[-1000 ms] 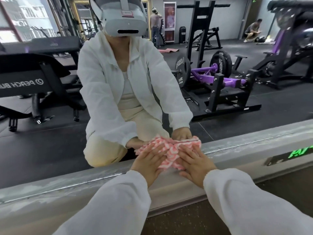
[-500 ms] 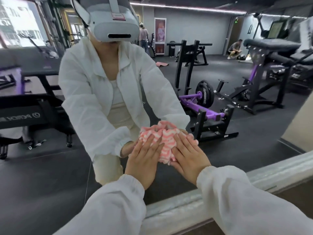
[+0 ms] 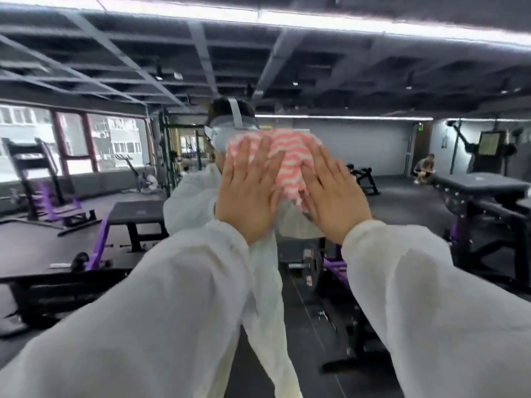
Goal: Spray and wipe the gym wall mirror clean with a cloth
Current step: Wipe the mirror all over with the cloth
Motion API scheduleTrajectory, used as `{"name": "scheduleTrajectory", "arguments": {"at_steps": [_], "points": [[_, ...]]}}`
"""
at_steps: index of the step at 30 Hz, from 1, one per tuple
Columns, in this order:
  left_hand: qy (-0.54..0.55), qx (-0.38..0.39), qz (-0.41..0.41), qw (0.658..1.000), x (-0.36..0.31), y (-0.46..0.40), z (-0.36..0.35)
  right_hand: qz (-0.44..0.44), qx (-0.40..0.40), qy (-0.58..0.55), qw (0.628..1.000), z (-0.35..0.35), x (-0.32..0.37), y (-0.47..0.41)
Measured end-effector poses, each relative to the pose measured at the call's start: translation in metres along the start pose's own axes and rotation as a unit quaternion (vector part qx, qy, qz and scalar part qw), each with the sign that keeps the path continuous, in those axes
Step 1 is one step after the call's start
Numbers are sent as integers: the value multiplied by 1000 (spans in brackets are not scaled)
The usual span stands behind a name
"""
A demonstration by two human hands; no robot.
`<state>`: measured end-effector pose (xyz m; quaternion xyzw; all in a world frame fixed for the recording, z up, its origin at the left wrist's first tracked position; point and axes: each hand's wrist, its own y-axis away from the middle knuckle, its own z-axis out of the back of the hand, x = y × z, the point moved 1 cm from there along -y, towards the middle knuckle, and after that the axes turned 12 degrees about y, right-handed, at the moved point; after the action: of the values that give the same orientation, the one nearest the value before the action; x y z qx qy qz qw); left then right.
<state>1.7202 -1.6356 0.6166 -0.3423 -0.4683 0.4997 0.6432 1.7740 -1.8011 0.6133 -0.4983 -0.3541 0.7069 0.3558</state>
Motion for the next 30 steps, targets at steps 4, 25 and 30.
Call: {"name": "scheduleTrajectory", "arguments": {"at_steps": [4,25,30], "points": [[-14,-27,44,999,1,-41,10,17,-48,-39,998,5,-32,-42],[-65,46,11,997,-45,-97,4,125,-85,-110,982,-16,-135,-50],[-58,16,8,998,-39,-158,14,35,-84,-144,985,-6,-155,-91]]}}
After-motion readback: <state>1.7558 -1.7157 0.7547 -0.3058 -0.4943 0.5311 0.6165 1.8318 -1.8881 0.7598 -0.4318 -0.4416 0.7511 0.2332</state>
